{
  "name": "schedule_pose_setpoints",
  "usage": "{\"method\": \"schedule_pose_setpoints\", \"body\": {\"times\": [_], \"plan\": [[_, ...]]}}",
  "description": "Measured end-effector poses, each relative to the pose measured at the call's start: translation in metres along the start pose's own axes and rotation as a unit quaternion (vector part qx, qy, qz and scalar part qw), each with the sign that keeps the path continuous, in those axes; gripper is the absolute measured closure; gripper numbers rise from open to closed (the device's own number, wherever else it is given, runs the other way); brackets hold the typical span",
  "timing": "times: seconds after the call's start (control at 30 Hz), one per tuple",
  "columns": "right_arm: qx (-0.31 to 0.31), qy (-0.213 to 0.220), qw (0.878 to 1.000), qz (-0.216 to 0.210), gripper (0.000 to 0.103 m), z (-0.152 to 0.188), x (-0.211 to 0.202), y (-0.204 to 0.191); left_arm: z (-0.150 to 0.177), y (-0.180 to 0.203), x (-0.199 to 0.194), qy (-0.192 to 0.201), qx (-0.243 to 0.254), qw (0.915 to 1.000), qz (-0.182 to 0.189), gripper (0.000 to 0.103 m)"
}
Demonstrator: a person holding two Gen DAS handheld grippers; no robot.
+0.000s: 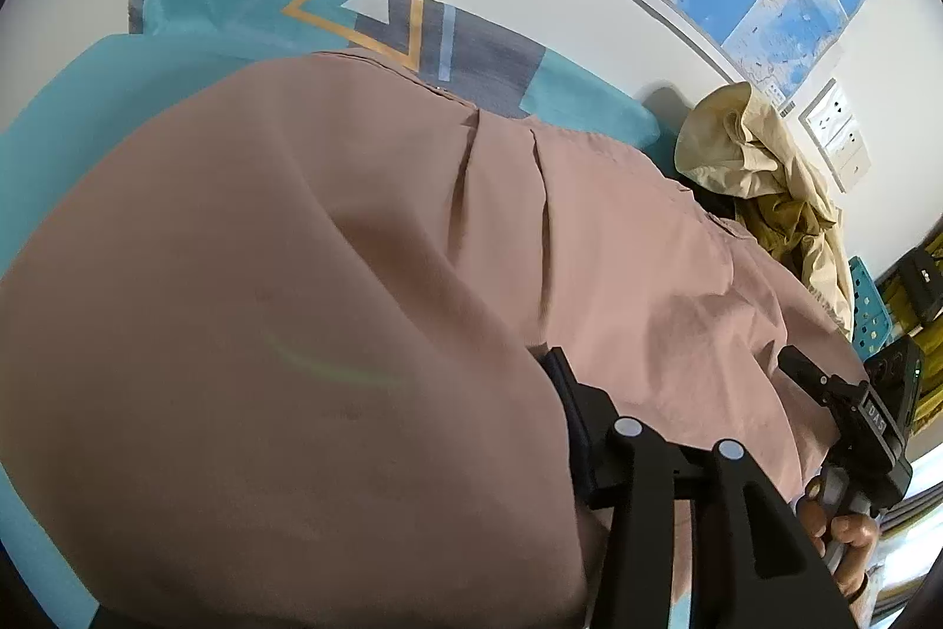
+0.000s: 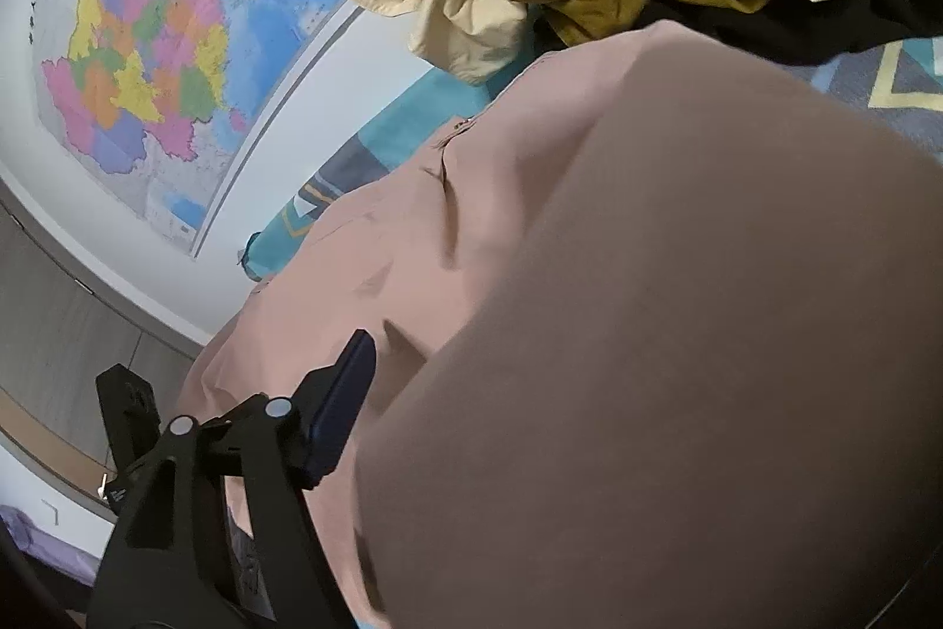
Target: Fold large clothes
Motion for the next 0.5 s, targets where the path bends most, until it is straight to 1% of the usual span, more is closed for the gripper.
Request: {"method": "schedule_pose_setpoints", "body": {"times": [0.03,0.07,0.1,0.13,0.17,0.2,0.3,0.37,0.43,0.47,0.5], "plan": [[-0.001,0.002,1.0,0.001,0.032,-0.001,0.001,0.0,0.0,0.0,0.0,0.001,-0.001,1.0,0.0,0.056],[-0.001,0.002,1.0,0.001,0.035,-0.001,0.001,0.0,-0.001,0.001,0.001,0.002,-0.001,1.0,-0.002,0.056],[0.001,0.001,1.0,0.006,0.045,-0.002,0.002,0.002,-0.001,0.002,0.001,0.003,-0.002,1.0,-0.004,0.056],[0.005,-0.001,1.0,0.007,0.05,-0.003,0.003,0.004,-0.001,0.002,0.001,0.002,-0.002,1.0,-0.006,0.056],[0.011,-0.002,1.0,0.004,0.061,-0.003,0.004,0.007,-0.001,0.002,0.001,0.002,-0.001,1.0,-0.009,0.056],[0.021,-0.004,1.0,-0.009,0.069,-0.003,0.004,0.012,-0.001,0.002,0.001,0.002,0.001,0.9999,-0.013,0.058],[0.035,-0.007,0.999,-0.038,0.079,-0.002,0.002,0.015,-0.001,0.003,0.0,0.002,0.006,0.9998,-0.021,0.062],[0.03,-0.008,0.998,-0.048,0.082,-0.001,0.0,0.012,-0.002,0.002,-0.003,0.002,0.006,0.9997,-0.023,0.066],[0.024,-0.009,0.998,-0.052,0.082,0.001,-0.003,0.008,-0.003,0.002,-0.005,0.003,0.008,0.9997,-0.023,0.07],[0.021,-0.017,0.998,-0.048,0.079,0.002,-0.002,0.008,-0.003,0.002,-0.006,0.003,0.01,0.9997,-0.023,0.07],[0.023,-0.022,0.999,-0.043,0.075,0.001,0.001,0.009,-0.004,0.002,-0.005,0.001,0.012,0.9996,-0.024,0.069]]}}
Point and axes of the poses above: each gripper's, at about its wrist camera, not at the fingertips, and x roughly the way its jaws point, y to its right, z to its underside, the point moved 7 cm from there along x, roughly the way its jaws point, and after that the axes turned 8 degrees about -y, right-handed, at the moved point
